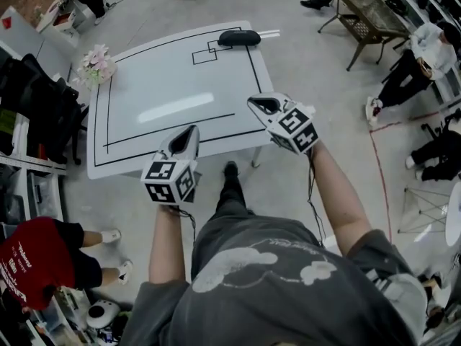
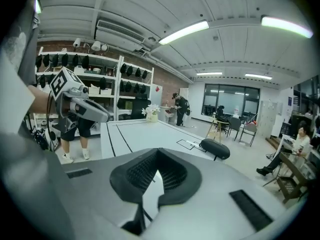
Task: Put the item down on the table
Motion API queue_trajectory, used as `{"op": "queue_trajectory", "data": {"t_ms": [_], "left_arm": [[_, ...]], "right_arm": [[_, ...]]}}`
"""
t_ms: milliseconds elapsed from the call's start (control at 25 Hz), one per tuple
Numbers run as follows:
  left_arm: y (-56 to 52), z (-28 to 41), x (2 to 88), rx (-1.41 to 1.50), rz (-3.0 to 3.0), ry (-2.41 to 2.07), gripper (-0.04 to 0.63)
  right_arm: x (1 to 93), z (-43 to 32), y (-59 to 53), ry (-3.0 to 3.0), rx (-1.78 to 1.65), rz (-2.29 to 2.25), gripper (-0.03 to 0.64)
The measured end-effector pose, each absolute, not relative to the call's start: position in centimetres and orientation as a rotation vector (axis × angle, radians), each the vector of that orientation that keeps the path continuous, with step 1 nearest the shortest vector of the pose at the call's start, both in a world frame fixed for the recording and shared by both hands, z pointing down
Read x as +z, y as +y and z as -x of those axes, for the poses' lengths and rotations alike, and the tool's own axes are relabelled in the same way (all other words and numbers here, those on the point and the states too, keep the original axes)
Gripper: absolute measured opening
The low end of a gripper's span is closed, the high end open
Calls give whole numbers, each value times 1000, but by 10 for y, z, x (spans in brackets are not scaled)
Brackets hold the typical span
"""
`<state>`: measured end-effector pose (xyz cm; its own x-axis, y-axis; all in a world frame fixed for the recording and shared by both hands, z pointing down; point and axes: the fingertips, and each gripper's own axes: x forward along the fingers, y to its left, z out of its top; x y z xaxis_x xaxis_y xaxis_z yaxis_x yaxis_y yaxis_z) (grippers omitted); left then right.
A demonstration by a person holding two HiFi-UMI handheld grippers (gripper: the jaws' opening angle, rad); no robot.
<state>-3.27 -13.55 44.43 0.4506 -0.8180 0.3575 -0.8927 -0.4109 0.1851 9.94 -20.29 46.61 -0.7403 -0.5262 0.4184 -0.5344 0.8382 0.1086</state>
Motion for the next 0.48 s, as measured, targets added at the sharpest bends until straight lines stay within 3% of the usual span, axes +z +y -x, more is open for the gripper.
{"op": "queue_trajectory", "data": {"t_ms": [480], "left_arm": [[-42,37,457,287,-2329,-1486,3]], "right_arm": [[465,-89,-110,-2679,97,-806,-2]]}}
